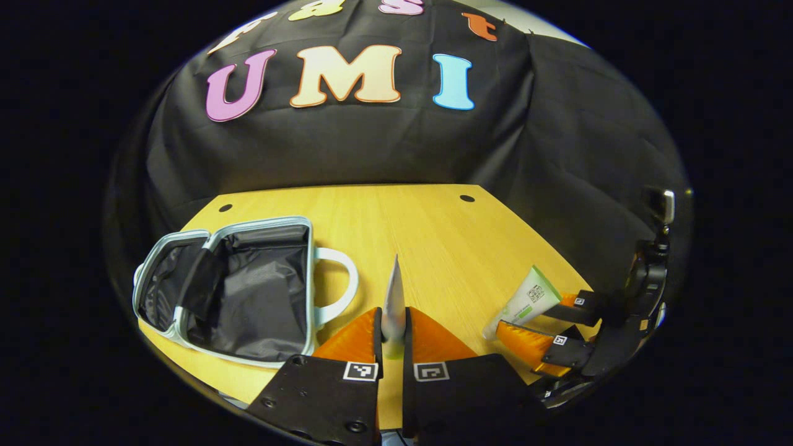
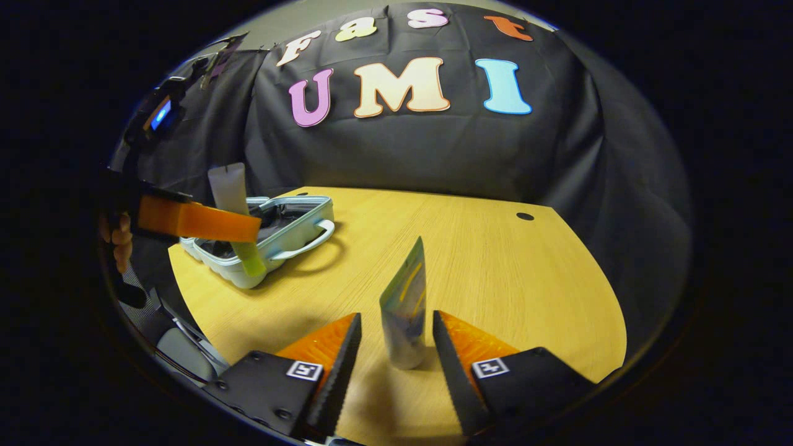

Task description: First open the suitcase, pack the skin care products into it, and then close the suitcase.

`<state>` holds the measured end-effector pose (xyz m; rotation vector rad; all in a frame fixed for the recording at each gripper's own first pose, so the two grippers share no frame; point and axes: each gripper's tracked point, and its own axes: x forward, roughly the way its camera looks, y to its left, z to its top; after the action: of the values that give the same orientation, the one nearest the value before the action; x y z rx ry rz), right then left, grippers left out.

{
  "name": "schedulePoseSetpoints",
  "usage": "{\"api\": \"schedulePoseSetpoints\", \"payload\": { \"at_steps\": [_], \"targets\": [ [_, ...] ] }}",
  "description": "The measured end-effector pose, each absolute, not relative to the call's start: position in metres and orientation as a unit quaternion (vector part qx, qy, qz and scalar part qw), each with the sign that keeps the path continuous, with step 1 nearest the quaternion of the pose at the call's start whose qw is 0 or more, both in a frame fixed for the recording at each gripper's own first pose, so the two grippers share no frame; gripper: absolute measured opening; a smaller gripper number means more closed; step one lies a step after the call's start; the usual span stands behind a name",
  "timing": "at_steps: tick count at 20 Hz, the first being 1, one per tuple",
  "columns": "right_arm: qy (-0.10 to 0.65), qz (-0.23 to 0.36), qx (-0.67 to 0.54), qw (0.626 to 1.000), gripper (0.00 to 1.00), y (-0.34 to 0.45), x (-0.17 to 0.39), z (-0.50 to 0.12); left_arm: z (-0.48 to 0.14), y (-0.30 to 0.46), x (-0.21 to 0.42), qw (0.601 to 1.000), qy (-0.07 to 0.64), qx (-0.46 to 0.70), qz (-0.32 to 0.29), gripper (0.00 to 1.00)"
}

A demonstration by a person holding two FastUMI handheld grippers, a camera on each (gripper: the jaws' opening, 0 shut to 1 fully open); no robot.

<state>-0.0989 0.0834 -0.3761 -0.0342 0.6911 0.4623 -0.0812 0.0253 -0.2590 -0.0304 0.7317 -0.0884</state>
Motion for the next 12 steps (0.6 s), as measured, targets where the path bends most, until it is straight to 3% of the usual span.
{"api": "schedulePoseSetpoints", "payload": {
  "at_steps": [4, 7, 12],
  "targets": [
    [0.364, 0.218, -0.002, 0.905, 0.32, 0.091, -0.089, -0.382, -0.254, 0.05, -0.096, 0.929, 0.37, -0.016, -0.012, 0.07],
    [0.386, 0.248, 0.009, 0.889, 0.22, 0.113, -0.088, -0.373, -0.253, 0.076, -0.102, 0.926, 0.375, -0.029, 0.014, 0.07],
    [0.386, 0.277, 0.024, 0.879, 0.22, 0.161, -0.078, -0.335, -0.255, 0.136, -0.098, 0.917, 0.394, -0.04, 0.047, 0.07]
  ]
}}
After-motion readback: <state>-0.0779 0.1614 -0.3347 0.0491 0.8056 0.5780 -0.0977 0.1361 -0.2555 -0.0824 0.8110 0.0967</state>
